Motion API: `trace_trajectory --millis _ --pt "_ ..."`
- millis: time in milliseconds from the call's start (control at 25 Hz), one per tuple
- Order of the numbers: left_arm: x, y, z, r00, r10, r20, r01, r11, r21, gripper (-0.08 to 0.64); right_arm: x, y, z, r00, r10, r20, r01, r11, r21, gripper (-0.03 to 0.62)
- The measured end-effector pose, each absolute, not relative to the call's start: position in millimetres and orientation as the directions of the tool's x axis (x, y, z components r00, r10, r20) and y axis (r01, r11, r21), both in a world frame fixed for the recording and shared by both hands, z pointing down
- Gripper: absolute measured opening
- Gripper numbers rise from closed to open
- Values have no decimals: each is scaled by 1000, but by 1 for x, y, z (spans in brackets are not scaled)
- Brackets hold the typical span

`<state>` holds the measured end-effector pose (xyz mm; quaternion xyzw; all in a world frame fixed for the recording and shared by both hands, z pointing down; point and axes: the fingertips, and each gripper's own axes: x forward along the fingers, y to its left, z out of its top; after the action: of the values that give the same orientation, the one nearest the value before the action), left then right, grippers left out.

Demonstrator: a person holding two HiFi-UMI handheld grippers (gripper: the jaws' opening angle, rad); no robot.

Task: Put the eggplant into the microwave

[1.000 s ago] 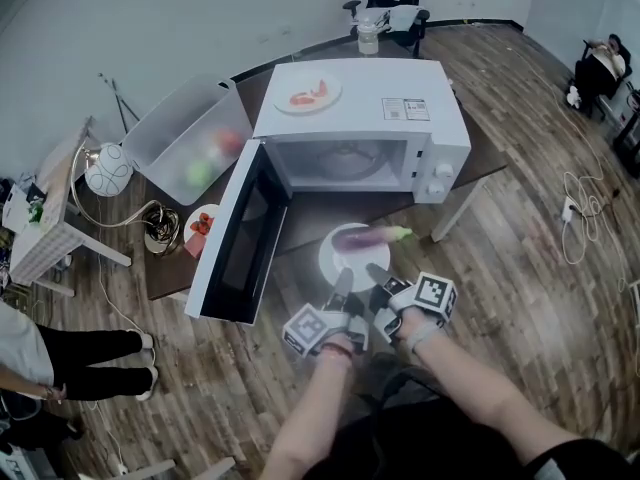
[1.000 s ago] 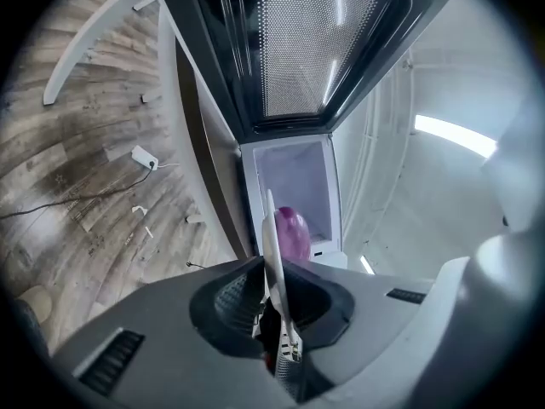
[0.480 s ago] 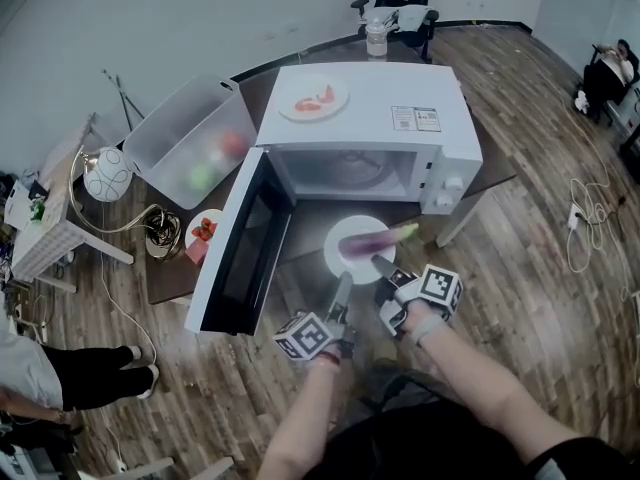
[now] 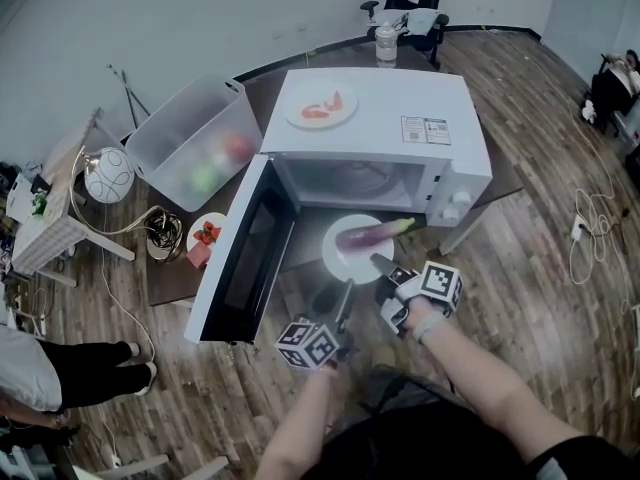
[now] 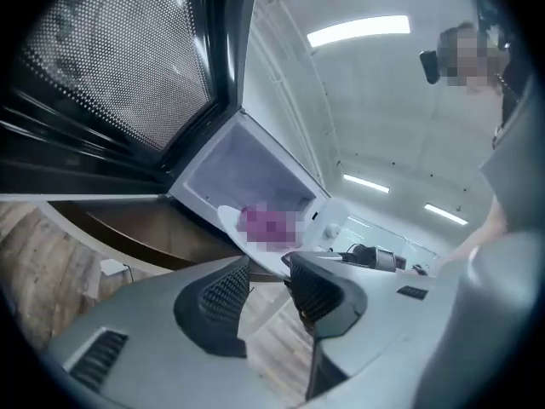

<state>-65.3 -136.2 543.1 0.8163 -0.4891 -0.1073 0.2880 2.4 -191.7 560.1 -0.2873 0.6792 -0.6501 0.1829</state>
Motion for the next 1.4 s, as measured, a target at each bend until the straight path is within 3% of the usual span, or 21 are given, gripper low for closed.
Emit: trace_trajectory --millis 240,480,1400 --pt "-59 -140 548 506 -847 165 -794 -382 473 152 4 -209 559 -772 -622 134 -171 1 -985 20" --pt "-61 -160 543 435 -875 213 -877 -359 320 0 2 -229 555 -774 -622 117 -154 6 -988 20" --pt "-56 -206 541 383 -899 211 -905 -321 278 0 -1 -274 565 -737 -661 142 -143 -53 -988 21"
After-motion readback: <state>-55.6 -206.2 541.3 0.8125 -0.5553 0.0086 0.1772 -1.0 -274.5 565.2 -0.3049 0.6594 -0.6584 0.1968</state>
